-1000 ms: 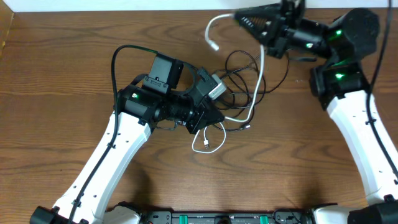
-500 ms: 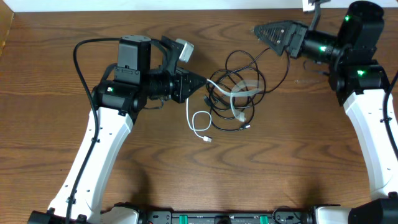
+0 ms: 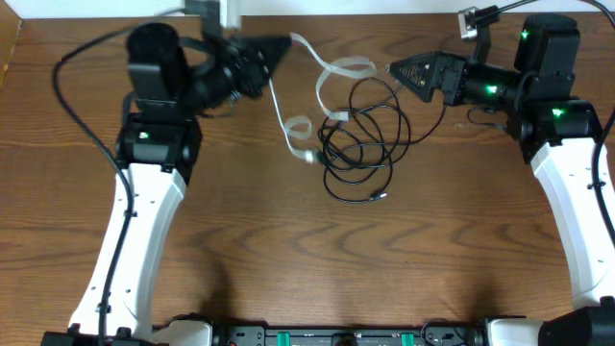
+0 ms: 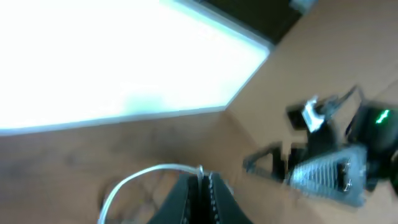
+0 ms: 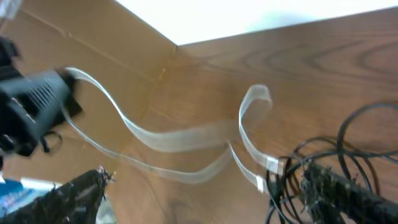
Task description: Untangle cables
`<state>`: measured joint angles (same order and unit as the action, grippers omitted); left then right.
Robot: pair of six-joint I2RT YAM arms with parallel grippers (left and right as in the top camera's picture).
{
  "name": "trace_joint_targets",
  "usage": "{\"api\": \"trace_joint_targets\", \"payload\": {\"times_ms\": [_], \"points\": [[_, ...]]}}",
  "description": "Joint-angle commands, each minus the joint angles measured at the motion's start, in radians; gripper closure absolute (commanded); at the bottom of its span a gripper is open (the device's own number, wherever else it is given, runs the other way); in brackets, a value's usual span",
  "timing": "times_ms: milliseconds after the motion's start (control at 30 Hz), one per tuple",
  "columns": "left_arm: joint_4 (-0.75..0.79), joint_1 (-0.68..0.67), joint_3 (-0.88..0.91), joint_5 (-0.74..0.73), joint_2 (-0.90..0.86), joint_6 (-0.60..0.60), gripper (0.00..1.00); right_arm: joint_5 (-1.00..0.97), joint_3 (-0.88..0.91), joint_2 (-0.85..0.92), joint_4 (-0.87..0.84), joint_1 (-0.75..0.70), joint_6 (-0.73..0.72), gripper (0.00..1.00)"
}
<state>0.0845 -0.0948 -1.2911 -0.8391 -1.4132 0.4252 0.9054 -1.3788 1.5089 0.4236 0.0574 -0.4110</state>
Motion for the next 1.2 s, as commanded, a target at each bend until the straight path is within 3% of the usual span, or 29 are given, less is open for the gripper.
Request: {"api": "trace_joint_targets", "payload": {"times_ms": [0, 200, 333, 467, 600, 733, 933, 1167], "points": [[0.113, 0.032, -0.021, 0.032, -0.003, 0.156, 0.93, -0.003, -0.005, -0.014, 0.008, 0.003, 0.047, 0.01], [0.157, 0.040, -0.021, 0.417, -0.003, 0.203, 0.92, -0.031, -0.005, -0.014, 0.061, 0.003, 0.095, 0.01], [0.122, 0.048, -0.042, 0.557, -0.006, 0.194, 0.92, -0.117, -0.005, -0.014, 0.146, 0.003, 0.132, 0.01], [-0.122, 0.068, -0.182, 0.563, -0.040, 0.102, 0.93, -0.155, -0.005, -0.014, 0.187, 0.003, 0.140, 0.01], [-0.445, 0.087, -0.446, 0.563, -0.142, -0.031, 0.93, -0.155, -0.005, -0.014, 0.186, 0.003, 0.147, 0.01], [-0.627, 0.106, -0.677, 0.563, -0.264, -0.143, 0.92, -0.155, -0.005, -0.014, 0.188, 0.003, 0.147, 0.01], [-0.520, 0.132, -0.729, 0.564, -0.371, -0.169, 0.93, -0.155, -0.005, -0.014, 0.202, 0.021, 0.147, 0.01], [-0.344, 0.133, -0.729, 0.559, -0.481, -0.042, 0.93, -0.155, -0.005, -0.014, 0.205, 0.050, 0.158, 0.01]]}}
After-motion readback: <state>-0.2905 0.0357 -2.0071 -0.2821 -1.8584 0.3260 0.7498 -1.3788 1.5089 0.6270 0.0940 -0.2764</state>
